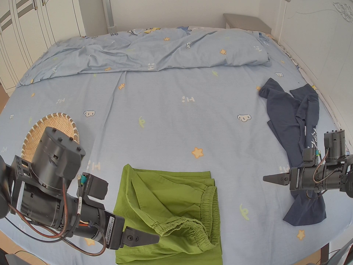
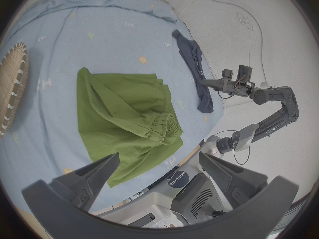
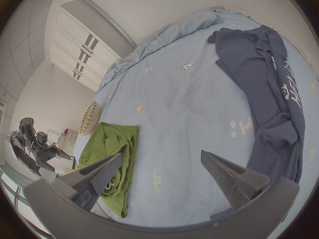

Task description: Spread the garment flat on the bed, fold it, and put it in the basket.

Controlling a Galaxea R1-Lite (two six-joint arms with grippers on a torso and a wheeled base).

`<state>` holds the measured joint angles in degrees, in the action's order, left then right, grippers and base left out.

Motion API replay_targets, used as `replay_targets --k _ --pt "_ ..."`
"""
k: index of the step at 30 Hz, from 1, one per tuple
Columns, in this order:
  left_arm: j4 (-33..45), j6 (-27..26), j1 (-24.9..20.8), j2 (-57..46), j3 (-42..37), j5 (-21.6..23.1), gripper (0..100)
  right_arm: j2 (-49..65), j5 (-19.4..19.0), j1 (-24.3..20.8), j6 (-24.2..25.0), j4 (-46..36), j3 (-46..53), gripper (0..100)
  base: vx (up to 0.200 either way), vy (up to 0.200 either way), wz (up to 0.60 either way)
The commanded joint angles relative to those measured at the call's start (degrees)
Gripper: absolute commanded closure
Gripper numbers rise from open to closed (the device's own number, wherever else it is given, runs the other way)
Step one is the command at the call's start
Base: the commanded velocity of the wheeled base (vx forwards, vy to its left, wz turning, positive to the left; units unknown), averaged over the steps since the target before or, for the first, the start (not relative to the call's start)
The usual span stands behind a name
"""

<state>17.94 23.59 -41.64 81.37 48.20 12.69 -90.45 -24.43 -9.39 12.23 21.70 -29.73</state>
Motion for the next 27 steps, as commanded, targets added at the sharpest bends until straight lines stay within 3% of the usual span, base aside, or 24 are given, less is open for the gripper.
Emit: replay_targets --k 1,10,16,17,20,27 --pt "-3.18 -0.39 -0.19 12.49 -1.0 4.18 0 0.01 0.0 -0.28 -0.01 0.1 0.29 0 0.0 0.0 0.0" --pt "-5.29 -0.39 -0.02 19.35 -0.48 4.54 0 0.01 0.0 -0.19 -0.01 0.19 0.29 0 0.0 0.0 0.0" --pt "-11.7 -0.3 -0.19 21.11 -0.21 4.54 0 -0.07 0.0 -0.28 -0.1 0.19 0.29 0 0.0 0.0 0.0" --pt "-18.91 -0.39 0.25 21.46 0.31 4.36 0 -0.07 0.0 -0.37 -0.01 0.19 0.29 0 0.0 0.0 0.0" --pt "-27.09 -0.3 0.6 21.64 1.81 4.36 0 -0.16 0.0 -0.37 -0.1 0.1 0.29 0 0.0 0.0 0.0" --pt "-37.28 -0.03 1.3 30.51 9.72 4.18 0 -0.07 0.08 -0.02 -0.1 0.19 0.29 0 0.0 0.0 0.0"
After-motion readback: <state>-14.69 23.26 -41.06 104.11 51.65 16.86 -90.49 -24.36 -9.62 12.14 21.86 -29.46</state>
